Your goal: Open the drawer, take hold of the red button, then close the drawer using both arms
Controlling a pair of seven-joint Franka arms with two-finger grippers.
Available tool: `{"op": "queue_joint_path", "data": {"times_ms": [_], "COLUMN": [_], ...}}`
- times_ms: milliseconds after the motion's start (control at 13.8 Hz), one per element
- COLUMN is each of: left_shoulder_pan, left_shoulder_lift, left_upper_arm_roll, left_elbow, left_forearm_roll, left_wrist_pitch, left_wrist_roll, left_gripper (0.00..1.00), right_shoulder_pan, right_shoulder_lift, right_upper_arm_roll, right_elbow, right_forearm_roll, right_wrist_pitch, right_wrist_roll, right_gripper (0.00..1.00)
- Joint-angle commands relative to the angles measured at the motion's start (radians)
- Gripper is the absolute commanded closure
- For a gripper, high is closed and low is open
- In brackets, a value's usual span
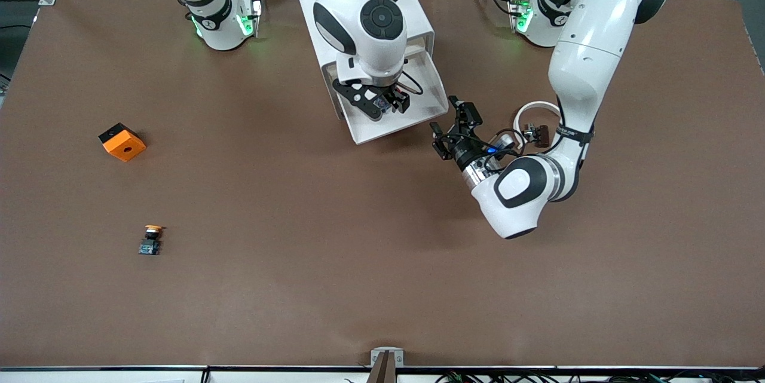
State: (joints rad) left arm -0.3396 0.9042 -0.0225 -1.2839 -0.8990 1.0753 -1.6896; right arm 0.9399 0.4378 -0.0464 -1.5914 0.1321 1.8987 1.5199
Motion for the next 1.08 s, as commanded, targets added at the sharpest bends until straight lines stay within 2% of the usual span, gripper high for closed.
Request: {"op": "queue_joint_path", "data": {"times_ms": [0,217,434,578,723,1012], "left_shoulder_pan": [0.001,-0.007,-0.013,-0.024,-0.055,-0.081], "left_shoulder_lift": [-0.022,-0.057,-0.111,-0.151,-0.162,-0.162], "left_upper_arm_roll": [0.001,0.004,0.004,-0.005,-0.004,-0.004], "left_elbow": [0.037,0.049,0.049,0.044,0.043,0.038], "left_forearm_roll": [0.041,0.090,0.185,0.282,0.357,0.432], "left_wrist_pitch": [-0.018,-0.008,0.079,0.196,0.317,0.515], "left_wrist_roll": [0.127,0.357,0.557,0.672,0.709,0.784], "left_gripper": [0.00,0.00,0.00,0.00,0.00,0.00], "right_shoulder_pan": [0.014,0.011,0.011,0.013,0.013,0.014], "right_shoulder_lift": [0.019,0.025,0.041,0.056,0.062,0.062], "right_upper_arm_roll": [-0.013,-0.013,-0.013,-0.013,-0.013,-0.013], "right_elbow": [0.011,0.011,0.011,0.011,0.011,0.010], "right_forearm_roll": [0.012,0.012,0.011,0.011,0.012,0.011], "right_wrist_pitch": [-0.003,0.000,0.031,0.054,0.059,0.054], "right_wrist_roll": [0.011,0.010,0.011,0.013,0.013,0.014], "right_gripper": [0.00,0.00,0.00,0.00,0.00,0.00]}}
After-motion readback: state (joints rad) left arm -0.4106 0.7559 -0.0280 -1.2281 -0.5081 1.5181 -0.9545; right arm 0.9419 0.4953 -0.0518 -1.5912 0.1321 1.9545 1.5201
